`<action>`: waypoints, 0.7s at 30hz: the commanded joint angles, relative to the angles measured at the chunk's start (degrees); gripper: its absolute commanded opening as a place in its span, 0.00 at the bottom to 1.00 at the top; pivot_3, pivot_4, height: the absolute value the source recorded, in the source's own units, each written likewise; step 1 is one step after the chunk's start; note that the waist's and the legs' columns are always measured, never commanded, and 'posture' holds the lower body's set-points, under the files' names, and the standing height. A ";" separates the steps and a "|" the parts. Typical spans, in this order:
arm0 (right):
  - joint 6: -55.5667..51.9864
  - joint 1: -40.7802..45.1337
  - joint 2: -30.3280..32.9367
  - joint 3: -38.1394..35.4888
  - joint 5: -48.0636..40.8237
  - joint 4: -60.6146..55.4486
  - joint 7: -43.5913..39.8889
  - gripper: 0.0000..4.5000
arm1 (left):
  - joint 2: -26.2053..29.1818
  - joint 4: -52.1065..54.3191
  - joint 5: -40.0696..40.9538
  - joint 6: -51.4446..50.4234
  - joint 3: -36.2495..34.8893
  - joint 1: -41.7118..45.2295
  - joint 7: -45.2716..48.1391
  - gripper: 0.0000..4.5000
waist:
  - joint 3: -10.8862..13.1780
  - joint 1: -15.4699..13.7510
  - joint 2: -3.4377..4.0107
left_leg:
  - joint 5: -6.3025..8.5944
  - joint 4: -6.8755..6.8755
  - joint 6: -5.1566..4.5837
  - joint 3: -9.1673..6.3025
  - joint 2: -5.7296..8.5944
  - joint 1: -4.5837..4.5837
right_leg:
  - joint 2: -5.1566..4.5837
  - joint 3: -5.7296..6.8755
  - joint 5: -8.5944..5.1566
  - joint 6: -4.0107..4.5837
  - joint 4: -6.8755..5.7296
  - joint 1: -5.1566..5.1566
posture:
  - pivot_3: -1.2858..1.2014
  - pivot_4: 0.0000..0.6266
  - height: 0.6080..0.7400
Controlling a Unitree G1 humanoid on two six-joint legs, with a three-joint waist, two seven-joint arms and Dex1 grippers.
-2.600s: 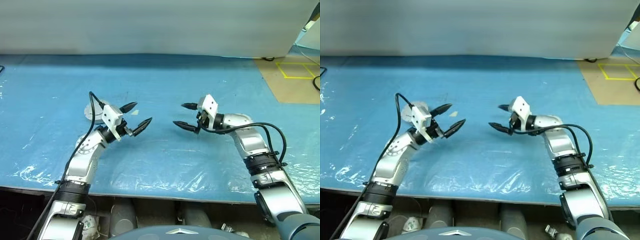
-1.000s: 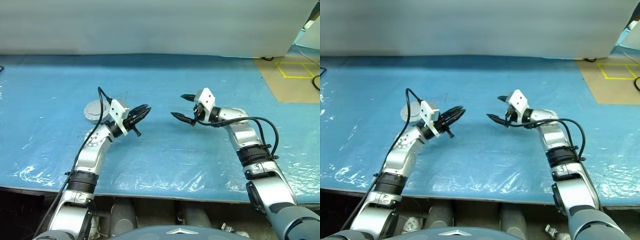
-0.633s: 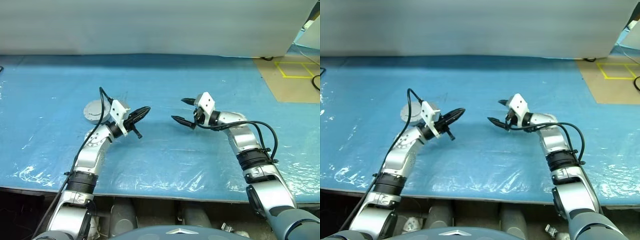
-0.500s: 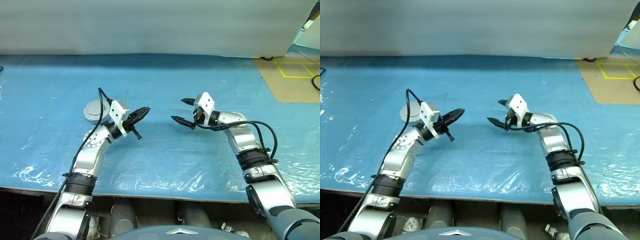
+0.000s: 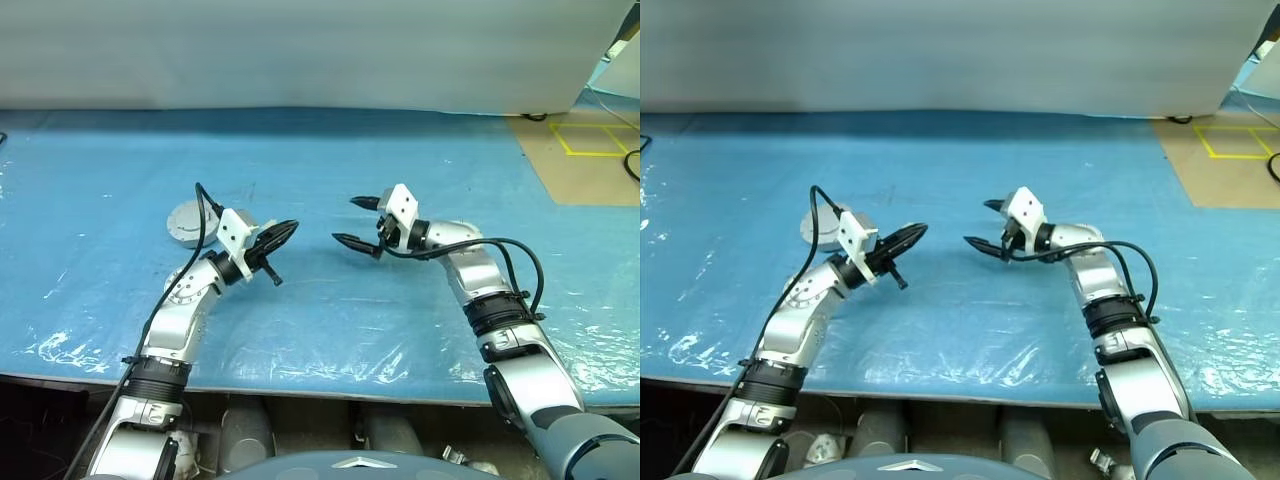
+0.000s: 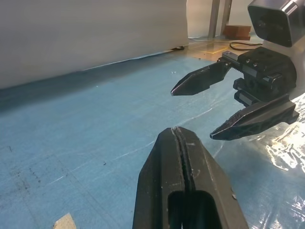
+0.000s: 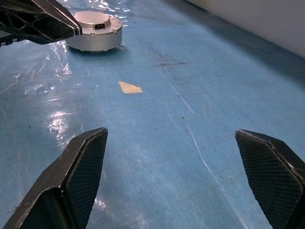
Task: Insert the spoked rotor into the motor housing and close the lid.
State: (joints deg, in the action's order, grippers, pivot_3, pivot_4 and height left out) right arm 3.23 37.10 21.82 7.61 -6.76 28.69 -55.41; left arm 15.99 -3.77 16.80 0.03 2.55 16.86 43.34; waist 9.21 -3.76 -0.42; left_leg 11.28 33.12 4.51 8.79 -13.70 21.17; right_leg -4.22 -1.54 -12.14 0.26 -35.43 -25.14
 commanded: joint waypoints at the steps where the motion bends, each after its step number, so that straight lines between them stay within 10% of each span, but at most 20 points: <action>1: 0.46 0.19 0.61 -0.94 -0.82 -1.85 -0.66 1.00 | 0.26 2.60 1.17 0.45 -0.57 -0.16 0.42 0.01 | 0.00 0.00 0.00 | 0.00 -0.01 0.00 0.00 0.00 0.00 | 0.00 0.00 0.00 0.00 0.00 0.00 | 0.52 0.24 1.00; 10: -1.30 -0.58 0.73 -1.52 -2.05 -3.50 -1.28 1.00 | -1.11 3.32 3.78 -0.73 -0.38 -0.43 1.94 0.09 | 0.00 -0.01 0.00 | 0.00 -0.02 0.00 0.01 0.00 0.00 | 0.00 0.00 0.00 0.00 0.01 0.00 | 0.52 0.24 1.00; 21: -2.29 -0.82 0.79 -1.30 -1.90 -4.20 -1.37 1.00 | -0.23 2.77 2.35 -0.96 -0.19 0.06 1.22 0.91 | 0.00 0.01 0.00 | 0.00 -0.03 0.00 0.03 0.00 -0.01 | 0.00 -0.01 -0.01 0.01 0.02 -0.01 | 0.52 0.24 1.00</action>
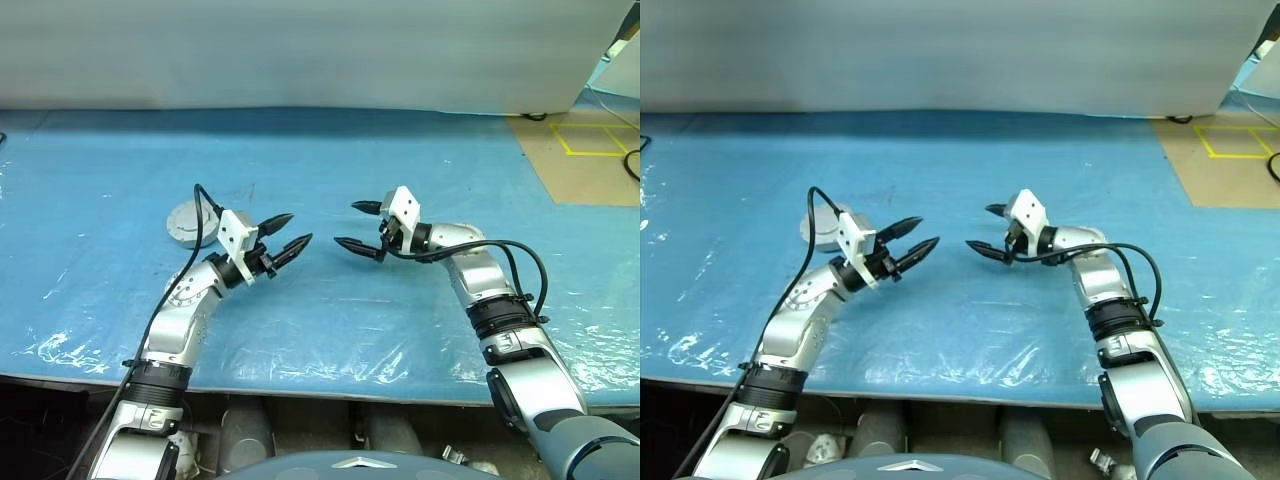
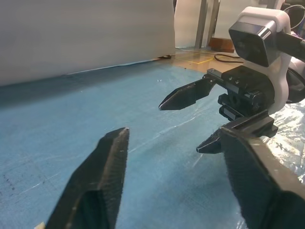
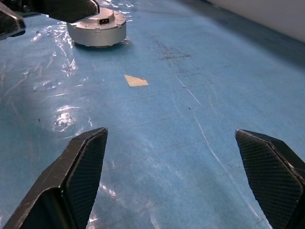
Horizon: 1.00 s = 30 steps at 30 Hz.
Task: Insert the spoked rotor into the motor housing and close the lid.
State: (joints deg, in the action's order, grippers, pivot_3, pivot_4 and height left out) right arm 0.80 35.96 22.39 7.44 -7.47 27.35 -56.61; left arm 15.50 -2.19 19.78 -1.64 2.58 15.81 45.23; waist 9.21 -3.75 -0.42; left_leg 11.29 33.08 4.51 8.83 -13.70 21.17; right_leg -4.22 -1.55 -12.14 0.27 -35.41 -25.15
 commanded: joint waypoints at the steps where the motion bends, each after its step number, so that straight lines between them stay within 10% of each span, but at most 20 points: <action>1: 0.13 0.31 0.22 -1.10 -1.16 -2.89 -0.18 1.00 | 0.36 1.04 -0.59 0.19 -0.04 1.23 -0.53 0.98 | 0.00 0.00 0.00 | 0.00 0.00 0.00 0.00 0.00 0.00 | 0.00 0.00 0.00 0.00 0.00 0.00 | 0.52 0.24 1.00; 30: 2.29 1.67 -0.36 -0.61 -0.19 -1.64 0.97 1.00 | 0.23 0.08 -2.75 1.55 0.40 2.14 -0.37 1.00 | 0.00 0.01 0.00 | 0.00 -0.01 0.00 0.01 0.00 0.00 | 0.00 0.00 0.00 0.00 0.01 -0.01 | 0.52 0.24 1.00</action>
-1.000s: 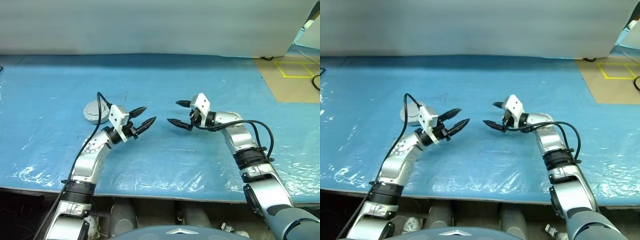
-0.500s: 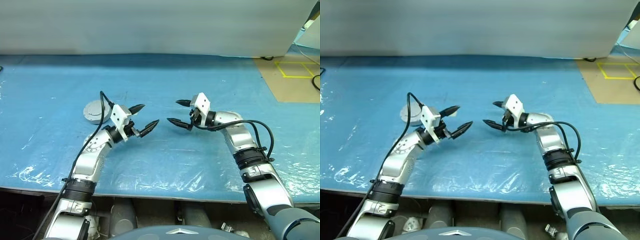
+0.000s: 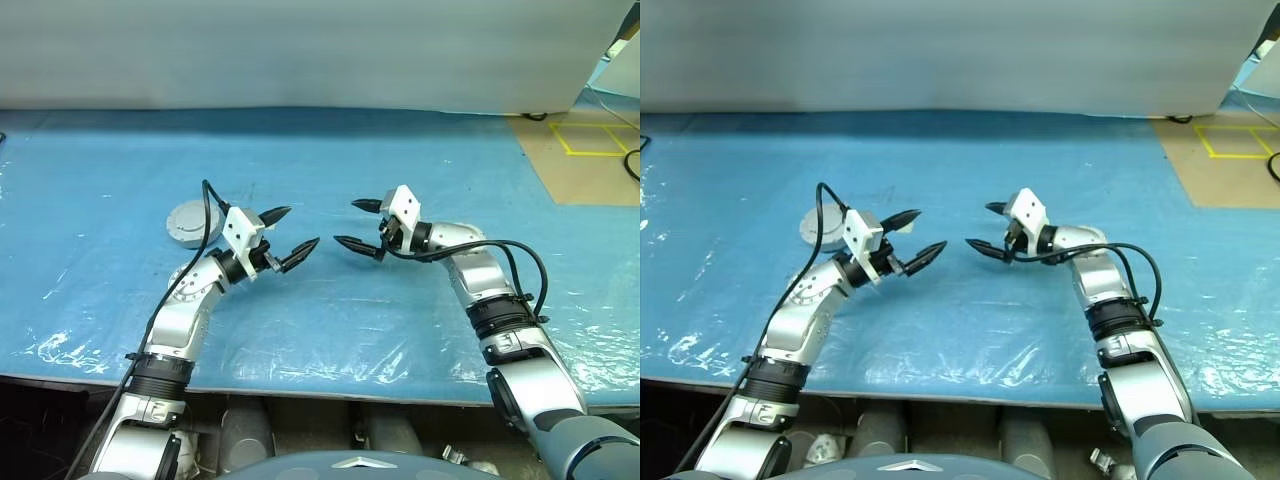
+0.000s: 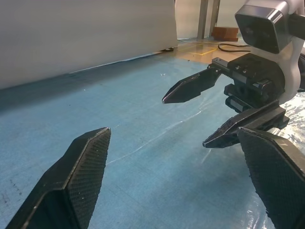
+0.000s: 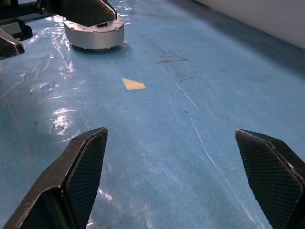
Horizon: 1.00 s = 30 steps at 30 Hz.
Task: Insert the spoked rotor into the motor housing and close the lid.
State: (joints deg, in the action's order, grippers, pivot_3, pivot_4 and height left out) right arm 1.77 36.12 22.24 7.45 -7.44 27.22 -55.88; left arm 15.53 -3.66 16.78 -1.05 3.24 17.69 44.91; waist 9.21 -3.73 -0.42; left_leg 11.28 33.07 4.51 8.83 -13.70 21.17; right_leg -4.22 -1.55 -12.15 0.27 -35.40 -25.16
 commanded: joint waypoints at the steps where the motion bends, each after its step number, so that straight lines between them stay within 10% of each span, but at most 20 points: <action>1: 1.47 1.60 -0.25 -0.53 -0.11 -1.28 0.20 1.00 | 0.31 1.58 0.25 0.90 -0.30 0.19 -0.04 1.00 | 0.00 0.00 0.00 | 0.00 0.00 0.00 0.00 0.00 0.00 | 0.00 0.00 0.00 0.00 0.00 0.00 | 0.52 0.24 1.00; 30: -2.41 -3.27 1.09 -1.79 -2.45 -7.98 -0.36 1.00 | 3.94 3.16 1.59 0.31 -0.99 -2.12 2.59 1.00 | 0.00 -0.02 0.01 | 0.00 -0.03 0.00 0.01 0.00 0.01 | 0.00 0.00 0.00 0.00 0.03 -0.02 | 0.52 0.24 1.00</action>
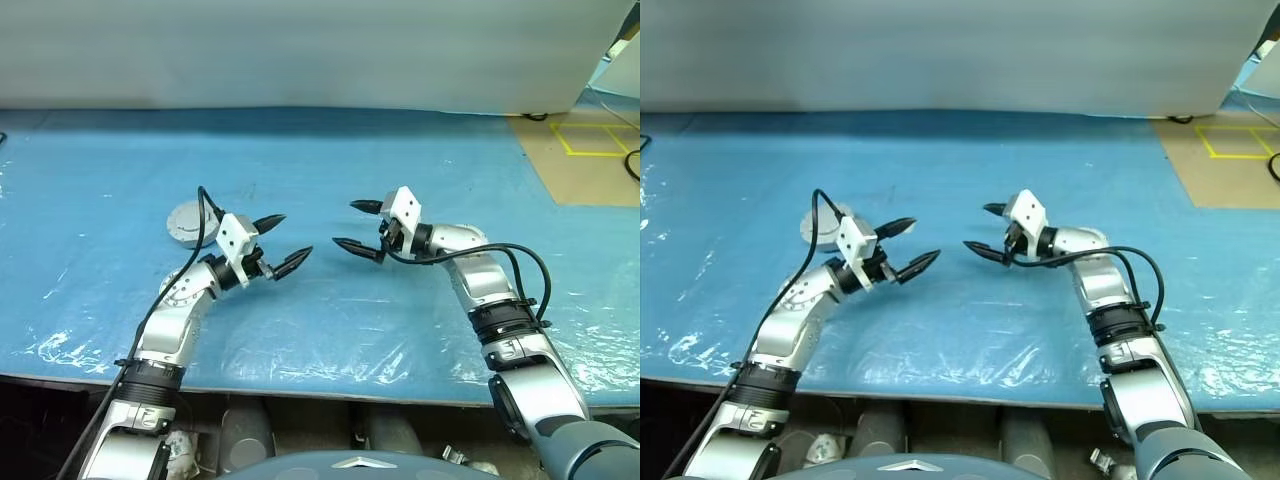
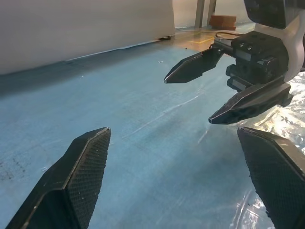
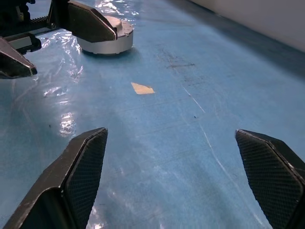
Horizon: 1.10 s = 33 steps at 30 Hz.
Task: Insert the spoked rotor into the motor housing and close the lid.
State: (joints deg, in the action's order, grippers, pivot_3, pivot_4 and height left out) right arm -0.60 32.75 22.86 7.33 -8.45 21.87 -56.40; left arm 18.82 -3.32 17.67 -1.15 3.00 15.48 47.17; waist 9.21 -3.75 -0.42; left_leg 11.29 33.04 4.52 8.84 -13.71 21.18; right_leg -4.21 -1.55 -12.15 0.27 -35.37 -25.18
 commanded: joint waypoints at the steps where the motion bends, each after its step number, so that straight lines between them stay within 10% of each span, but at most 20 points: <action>1: -0.09 0.01 0.48 -1.64 -1.49 -2.76 0.19 1.00 | 0.76 2.81 0.71 0.41 -0.75 0.08 0.35 1.00 | 0.00 0.03 0.00 | 0.00 0.00 0.00 0.00 0.00 0.00 | 0.00 0.00 0.00 0.00 0.00 0.00 | 0.52 0.24 1.00; 33: 0.74 0.91 0.92 -0.96 -1.29 -2.16 -0.48 1.00 | 0.20 2.20 0.48 0.47 -0.25 0.64 -0.02 1.00 | 0.00 0.03 0.00 | 0.00 -0.01 0.00 0.02 0.00 -0.01 | 0.00 0.00 0.00 0.00 0.01 0.00 | 0.52 0.24 1.00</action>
State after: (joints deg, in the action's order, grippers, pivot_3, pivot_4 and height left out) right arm -0.97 32.67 23.42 7.33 -9.11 21.45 -56.64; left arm 19.11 -3.14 17.73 -1.17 2.86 15.52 47.20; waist 9.22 -3.72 -0.42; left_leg 11.28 33.03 4.52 8.86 -13.71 21.17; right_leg -4.21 -1.55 -12.15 0.27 -35.36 -25.18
